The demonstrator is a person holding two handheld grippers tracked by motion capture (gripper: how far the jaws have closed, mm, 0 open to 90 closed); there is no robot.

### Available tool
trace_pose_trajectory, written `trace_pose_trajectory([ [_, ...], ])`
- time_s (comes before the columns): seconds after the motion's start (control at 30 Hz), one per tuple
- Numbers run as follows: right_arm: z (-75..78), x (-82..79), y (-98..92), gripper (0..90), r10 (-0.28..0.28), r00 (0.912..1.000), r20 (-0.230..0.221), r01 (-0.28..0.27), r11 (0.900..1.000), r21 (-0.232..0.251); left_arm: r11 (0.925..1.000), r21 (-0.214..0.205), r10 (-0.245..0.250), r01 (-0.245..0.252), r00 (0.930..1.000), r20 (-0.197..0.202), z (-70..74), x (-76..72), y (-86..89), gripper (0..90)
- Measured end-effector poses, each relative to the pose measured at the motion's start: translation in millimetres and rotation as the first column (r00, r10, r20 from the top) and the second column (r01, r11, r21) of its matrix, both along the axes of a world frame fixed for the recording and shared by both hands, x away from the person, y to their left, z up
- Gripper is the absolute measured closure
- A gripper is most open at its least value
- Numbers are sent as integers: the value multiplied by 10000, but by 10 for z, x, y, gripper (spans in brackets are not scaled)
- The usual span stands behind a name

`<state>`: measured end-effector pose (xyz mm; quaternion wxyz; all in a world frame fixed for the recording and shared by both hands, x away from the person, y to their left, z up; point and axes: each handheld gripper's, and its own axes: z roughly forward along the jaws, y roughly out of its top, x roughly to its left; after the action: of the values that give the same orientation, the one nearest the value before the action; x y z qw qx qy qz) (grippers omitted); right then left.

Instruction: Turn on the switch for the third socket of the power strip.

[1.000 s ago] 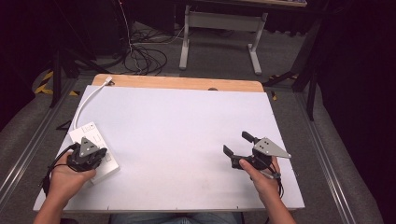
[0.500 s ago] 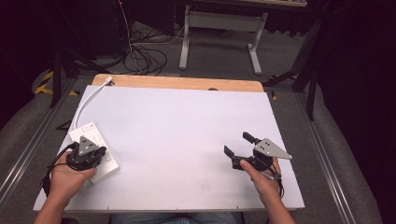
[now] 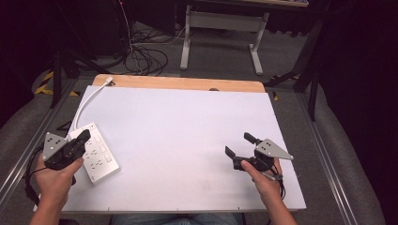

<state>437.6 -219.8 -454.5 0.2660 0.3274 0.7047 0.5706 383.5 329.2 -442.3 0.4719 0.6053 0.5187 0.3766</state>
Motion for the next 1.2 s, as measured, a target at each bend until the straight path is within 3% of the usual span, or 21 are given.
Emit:
trace_pose_trajectory([
  [0.17,2,-2,-1,95,0,10000,7,0,10000,-21,9995,-130,288,-282,9985,475,35,-45,8,885],
  [0.37,1,-3,-2,95,-18,10000,-9,18,10000,-4,9997,-67,246,-242,9977,632,46,-55,-22,879],
  [0.43,2,-4,-2,95,-12,10000,-18,12,10000,-15,9992,113,383,-391,9969,686,50,-61,-13,855],
  [0.83,3,-8,-4,95,-7,10000,-10,7,10000,-9,9962,196,831,-852,9925,895,72,-79,-17,709],
  [1.2,1,7,-9,95,10,10000,5,-10,10000,-8,9969,259,713,-740,9933,910,83,-79,-19,505],
])
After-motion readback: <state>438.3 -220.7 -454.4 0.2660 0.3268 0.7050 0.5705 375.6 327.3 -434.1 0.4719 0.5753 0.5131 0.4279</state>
